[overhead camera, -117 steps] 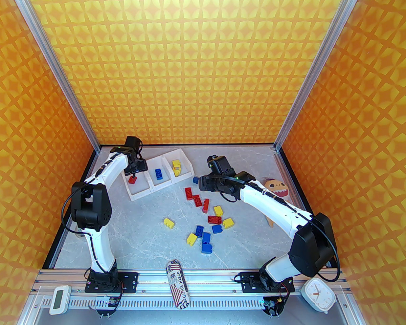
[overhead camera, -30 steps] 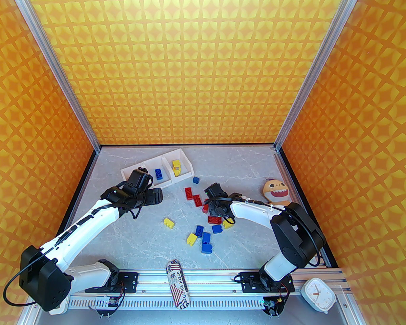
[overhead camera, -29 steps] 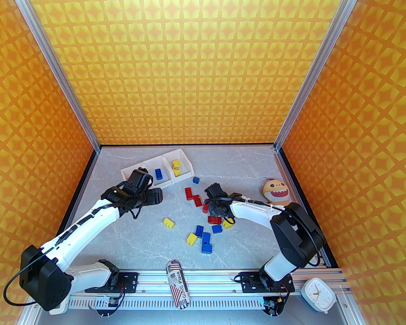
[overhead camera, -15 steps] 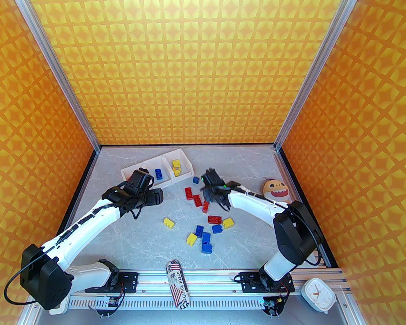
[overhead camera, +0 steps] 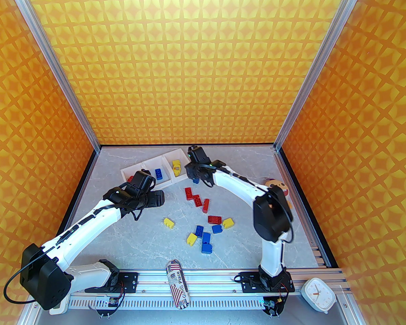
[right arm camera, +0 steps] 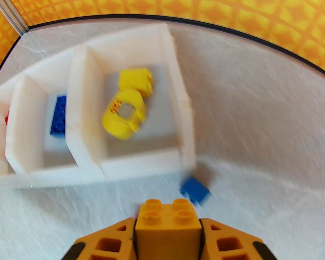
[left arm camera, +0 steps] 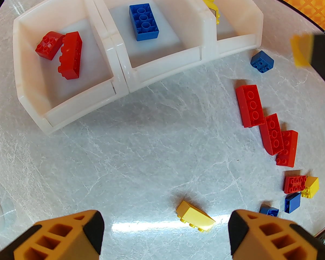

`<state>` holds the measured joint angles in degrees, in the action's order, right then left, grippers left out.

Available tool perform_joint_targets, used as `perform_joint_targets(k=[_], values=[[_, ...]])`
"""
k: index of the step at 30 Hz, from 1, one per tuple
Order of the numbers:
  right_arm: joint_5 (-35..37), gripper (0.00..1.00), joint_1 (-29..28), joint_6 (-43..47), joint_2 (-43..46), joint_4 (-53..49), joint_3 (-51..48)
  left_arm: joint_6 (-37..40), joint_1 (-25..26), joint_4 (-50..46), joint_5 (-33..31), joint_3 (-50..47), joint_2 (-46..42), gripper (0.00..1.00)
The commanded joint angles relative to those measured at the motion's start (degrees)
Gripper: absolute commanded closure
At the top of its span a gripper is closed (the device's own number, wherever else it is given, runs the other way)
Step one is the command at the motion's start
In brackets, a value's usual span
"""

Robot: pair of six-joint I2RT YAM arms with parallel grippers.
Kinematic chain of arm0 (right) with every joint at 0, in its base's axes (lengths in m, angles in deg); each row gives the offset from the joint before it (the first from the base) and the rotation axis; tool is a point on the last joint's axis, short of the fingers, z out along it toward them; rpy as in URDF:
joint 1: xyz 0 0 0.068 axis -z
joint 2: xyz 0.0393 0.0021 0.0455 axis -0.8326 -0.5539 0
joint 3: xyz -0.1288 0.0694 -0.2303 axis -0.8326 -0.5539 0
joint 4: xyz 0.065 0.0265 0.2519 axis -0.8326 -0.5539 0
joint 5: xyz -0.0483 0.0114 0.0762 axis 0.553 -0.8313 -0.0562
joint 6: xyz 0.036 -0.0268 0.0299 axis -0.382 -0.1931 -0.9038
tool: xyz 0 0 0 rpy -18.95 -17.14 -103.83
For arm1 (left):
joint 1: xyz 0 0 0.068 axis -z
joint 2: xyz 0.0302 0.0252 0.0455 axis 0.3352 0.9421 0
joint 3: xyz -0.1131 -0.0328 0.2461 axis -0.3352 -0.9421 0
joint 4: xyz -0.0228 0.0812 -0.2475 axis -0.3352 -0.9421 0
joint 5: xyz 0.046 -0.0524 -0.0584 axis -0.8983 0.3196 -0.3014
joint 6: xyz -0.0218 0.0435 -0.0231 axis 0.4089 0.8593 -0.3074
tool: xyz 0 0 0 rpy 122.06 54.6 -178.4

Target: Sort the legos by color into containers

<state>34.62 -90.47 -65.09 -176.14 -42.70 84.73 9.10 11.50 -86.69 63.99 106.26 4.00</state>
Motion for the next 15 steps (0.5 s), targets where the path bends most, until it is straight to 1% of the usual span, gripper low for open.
perform_joint_targets(k=[1, 4, 9, 15], values=[[-0.6, 0.71, 0.2, 2.3, -4.3, -0.5, 5.7, -0.8, 0.8, -1.0, -1.3, 1.6, -0.3, 0.2], [-0.6, 0.71, 0.2, 2.5, -7.7, -0.5, 9.7, -1.0, 1.2, -0.8, -1.3, 1.7, -0.2, 0.2], [-1.1, 0.71, 0.2, 0.4, -12.7, 1.7, 14.6, -0.7, 1.6, -0.8, -1.3, 2.1, 0.7, 0.2], [0.4, 0.71, 0.2, 0.6, -19.4, -1.2, 22.8, -0.5, 1.7, -1.0, -1.4, 2.2, 0.4, 0.2]])
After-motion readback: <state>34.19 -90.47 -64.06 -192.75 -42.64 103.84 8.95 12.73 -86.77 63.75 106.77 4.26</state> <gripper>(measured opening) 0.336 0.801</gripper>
